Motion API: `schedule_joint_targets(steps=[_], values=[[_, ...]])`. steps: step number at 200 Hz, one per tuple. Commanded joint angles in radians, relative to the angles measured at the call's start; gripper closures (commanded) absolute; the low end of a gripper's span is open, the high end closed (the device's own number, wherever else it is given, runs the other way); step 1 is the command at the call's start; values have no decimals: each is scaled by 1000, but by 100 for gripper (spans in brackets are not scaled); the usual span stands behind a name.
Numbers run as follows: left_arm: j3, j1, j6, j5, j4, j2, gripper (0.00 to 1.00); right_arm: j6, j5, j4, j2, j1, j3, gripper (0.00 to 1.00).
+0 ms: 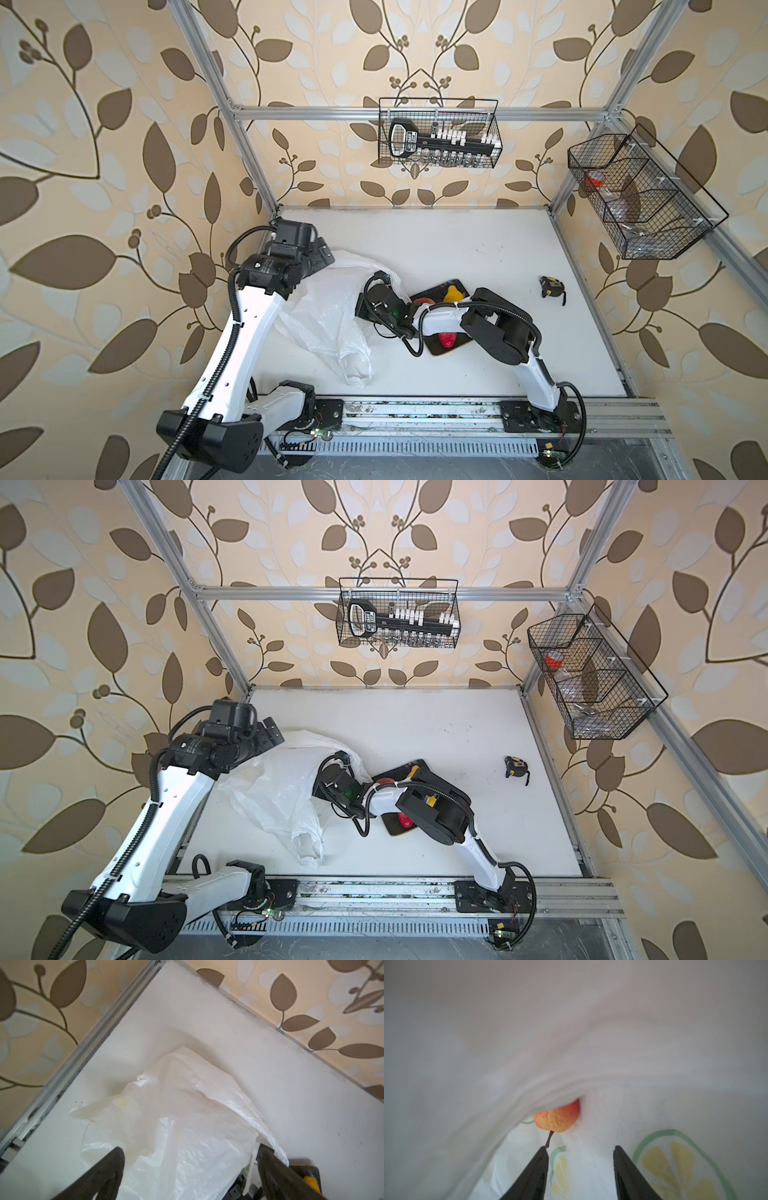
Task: Take fruits out of the plastic bag
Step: Shake the plastic bag at the middle-left of the table.
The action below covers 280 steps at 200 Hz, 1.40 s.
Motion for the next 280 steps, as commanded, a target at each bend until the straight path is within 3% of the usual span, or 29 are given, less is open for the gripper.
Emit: schedule_joint_targets(steps=[1,38,72,96,108,129,152,206,242,280], values=[[-67,148,5,288,66,44,1,-10,-8,16,21,5,23,48],[-171,288,-96,487,222,164,5,-14,-7,19,12,11,26,48],[-169,309,-125,555,296,281,15,-31,-6,22,0,14,26,48],[-146,313,-114,585,317,385,30,-31,-13,30,0,15,24,48],[-150,312,-109,600,327,403,44,-32,-11,34,-3,16,21,48],[-183,312,-104,638,360,379,78,-44,-9,35,-12,11,17,48],[-192,303,-76,668,353,310,100,-58,-6,34,-29,3,6,47],[-132,86,-42,534,209,65,100,-105,32,39,-125,-20,-87,38],[-137,-88,-69,465,194,-7,100,-127,41,41,-159,-33,-145,32],[-198,-62,-14,370,187,6,100,-140,48,9,-139,-36,-155,28]])
